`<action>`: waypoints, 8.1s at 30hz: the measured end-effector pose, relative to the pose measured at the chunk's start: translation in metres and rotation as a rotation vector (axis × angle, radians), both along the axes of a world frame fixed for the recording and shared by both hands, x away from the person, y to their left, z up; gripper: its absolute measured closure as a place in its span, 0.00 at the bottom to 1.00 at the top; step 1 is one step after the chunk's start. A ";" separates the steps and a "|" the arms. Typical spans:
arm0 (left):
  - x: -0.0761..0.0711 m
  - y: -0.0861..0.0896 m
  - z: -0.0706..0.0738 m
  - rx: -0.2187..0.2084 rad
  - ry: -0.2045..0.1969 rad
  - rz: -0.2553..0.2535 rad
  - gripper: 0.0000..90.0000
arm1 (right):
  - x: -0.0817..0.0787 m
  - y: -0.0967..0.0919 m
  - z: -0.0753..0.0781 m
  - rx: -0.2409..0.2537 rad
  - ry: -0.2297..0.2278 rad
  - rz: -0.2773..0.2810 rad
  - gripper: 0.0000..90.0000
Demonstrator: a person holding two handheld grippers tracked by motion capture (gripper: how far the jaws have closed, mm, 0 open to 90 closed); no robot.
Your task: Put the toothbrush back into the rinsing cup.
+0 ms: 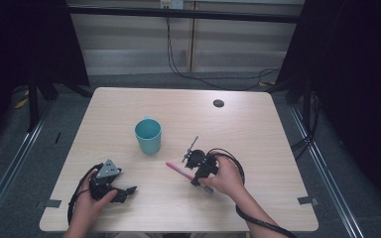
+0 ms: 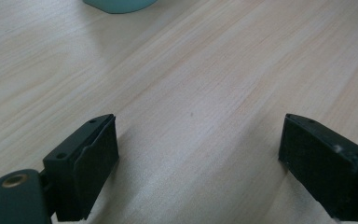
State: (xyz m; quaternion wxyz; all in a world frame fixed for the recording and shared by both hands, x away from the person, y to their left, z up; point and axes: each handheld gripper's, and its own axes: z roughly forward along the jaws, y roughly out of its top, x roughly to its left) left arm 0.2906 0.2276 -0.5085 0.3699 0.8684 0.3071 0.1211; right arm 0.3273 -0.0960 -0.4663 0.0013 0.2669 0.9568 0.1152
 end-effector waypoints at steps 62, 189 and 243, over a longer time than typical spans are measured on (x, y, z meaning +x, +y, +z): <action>0.010 -0.022 0.017 0.126 0.080 -0.101 0.19 | -0.001 -0.028 0.036 -0.016 -0.016 0.062 0.91; 0.022 -0.137 0.073 0.448 0.095 -0.473 0.91 | -0.002 -0.018 0.067 0.150 -0.069 0.044 0.48; 0.039 -0.099 0.075 0.177 0.126 -0.238 0.91 | -0.003 -0.074 0.057 0.464 -0.107 -0.153 0.42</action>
